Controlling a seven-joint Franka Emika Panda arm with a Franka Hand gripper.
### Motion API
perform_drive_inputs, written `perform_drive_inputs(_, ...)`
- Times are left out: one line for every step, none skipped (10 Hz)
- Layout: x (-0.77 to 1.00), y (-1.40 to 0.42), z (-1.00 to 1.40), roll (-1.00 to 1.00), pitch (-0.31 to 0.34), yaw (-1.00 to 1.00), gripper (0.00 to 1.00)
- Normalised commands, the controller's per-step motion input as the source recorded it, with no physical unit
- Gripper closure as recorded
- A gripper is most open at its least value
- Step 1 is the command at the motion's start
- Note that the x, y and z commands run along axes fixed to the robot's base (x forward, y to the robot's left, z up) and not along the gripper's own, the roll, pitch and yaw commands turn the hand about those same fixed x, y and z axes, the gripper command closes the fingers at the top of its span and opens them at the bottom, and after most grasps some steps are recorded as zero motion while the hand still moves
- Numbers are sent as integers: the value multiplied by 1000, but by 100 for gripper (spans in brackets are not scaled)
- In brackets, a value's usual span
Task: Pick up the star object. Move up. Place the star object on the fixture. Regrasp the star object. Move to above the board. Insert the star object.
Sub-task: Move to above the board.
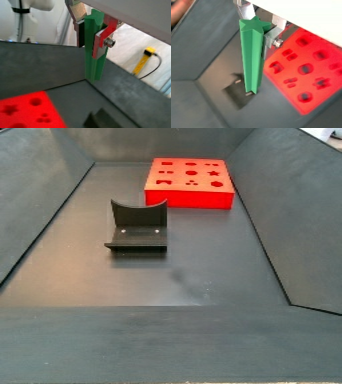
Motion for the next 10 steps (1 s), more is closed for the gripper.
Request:
perform_drive_inputs(-784, -586, 118, -1000, -121, -137, 100)
perform_drive_inputs(-529, -354, 71, -1000, -112, -142, 100)
perform_drive_inputs(-283, -151, 32, -1000, -97, -145, 100)
perform_drive_inputs(-206, -96, 18, -1000, -90, -146, 100)
perform_drive_inputs(-126, -38, 12, -1000, -82, -144, 100)
perform_drive_inputs(-100, -21, 9, -1000, -84, -145, 100)
perform_drive_inputs(-73, 21, -2, -645, -62, -76, 100)
perform_drive_inputs(-68, 25, 1, -498, -56, -53, 100)
perform_drive_inputs(-47, 10, -1, -286, -42, -28, 100)
perform_drive_inputs(-34, 12, -2, -218, -36, -20, 100)
